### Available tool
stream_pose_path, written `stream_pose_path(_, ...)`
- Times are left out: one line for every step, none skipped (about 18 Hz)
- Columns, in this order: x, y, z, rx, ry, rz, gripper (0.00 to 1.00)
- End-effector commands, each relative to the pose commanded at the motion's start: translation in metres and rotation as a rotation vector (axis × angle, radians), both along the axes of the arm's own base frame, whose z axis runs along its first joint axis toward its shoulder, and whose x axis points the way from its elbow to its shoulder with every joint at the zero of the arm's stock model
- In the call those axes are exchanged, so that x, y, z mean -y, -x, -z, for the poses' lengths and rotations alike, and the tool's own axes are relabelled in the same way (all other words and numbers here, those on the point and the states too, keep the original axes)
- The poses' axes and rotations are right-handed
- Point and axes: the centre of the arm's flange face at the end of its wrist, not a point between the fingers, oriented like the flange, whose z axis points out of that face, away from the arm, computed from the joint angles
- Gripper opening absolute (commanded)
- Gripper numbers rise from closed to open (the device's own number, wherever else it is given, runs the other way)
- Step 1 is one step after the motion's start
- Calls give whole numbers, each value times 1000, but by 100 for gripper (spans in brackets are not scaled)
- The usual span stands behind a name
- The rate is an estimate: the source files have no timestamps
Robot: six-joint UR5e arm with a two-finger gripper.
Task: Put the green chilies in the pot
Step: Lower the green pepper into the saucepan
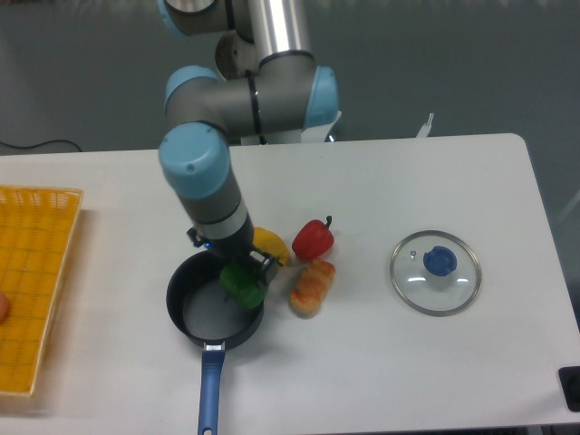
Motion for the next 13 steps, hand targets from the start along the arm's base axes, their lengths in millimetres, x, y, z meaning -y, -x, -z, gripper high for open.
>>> stream_pose_path(-2,-2,2,1,1,3,41)
stream_pose_path(-3,-3,5,3,5,5,41)
stream_pose_path(-7,-7,11,8,12,12,41)
stream_pose_path(-10,-12,16,13,19,23,41)
stream_pose_path(-10,-13,18,14,22,26,41)
stream_pose_path(-11,-13,20,16,25,28,41)
stream_pose_path(-11,-14,21,19,26,29,41)
stream_pose_path(-12,-13,24,21,30,31,41)
stream_pose_path(-13,-14,26,22,32,31,41)
stream_pose_path(-15,-19,30,25,39,38,41)
stream_pose_path(-16,-20,31,25,39,40,41)
stream_pose_path(-17,-19,35,26,41,40,41)
stream_pose_path(-18,-20,35,24,38,41,41)
